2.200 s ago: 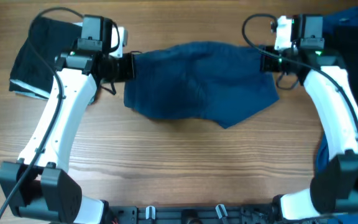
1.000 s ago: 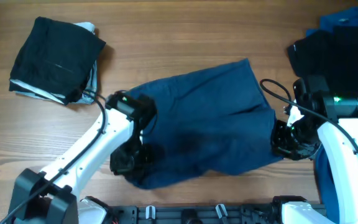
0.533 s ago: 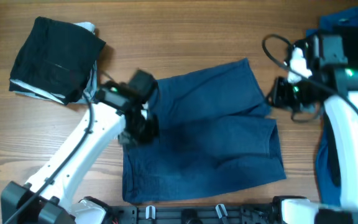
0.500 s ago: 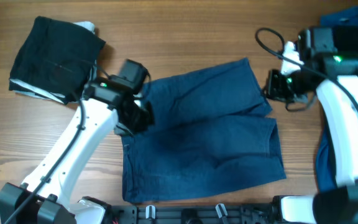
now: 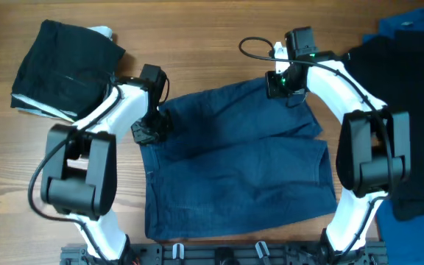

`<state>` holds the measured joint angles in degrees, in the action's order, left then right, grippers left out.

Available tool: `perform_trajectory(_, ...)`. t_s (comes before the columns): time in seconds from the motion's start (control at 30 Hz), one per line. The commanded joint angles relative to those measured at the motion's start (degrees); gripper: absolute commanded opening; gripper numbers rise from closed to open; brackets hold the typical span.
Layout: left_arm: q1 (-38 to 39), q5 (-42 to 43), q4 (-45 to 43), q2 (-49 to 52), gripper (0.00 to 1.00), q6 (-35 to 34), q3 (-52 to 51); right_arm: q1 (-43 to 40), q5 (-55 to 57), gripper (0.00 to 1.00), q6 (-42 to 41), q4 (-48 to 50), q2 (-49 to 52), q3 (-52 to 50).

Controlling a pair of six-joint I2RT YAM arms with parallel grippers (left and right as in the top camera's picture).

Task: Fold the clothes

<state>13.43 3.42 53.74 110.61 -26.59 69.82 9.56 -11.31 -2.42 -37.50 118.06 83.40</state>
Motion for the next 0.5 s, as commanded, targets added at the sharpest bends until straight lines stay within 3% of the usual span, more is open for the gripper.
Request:
perform_trajectory(0.0, -0.22, -2.25, -3.80, 3.89, 0.04, 1.09, 0.24, 0.02, 1.70, 0.04, 0.68, 1.03, 2.47, 0.59)
perform_trajectory(0.27, -0.22, -5.66, -15.63, 7.69, 0.04, 0.87, 0.24, 0.02, 2.84, 0.04, -1.07, 8.26, 11.17, 0.59)
perform_trajectory(0.47, -0.66, -11.52, -32.96, 12.04, 0.04, 2.91, 0.24, 0.00, 10.23, 0.04, -2.10, 24.41, 16.55, 0.59)
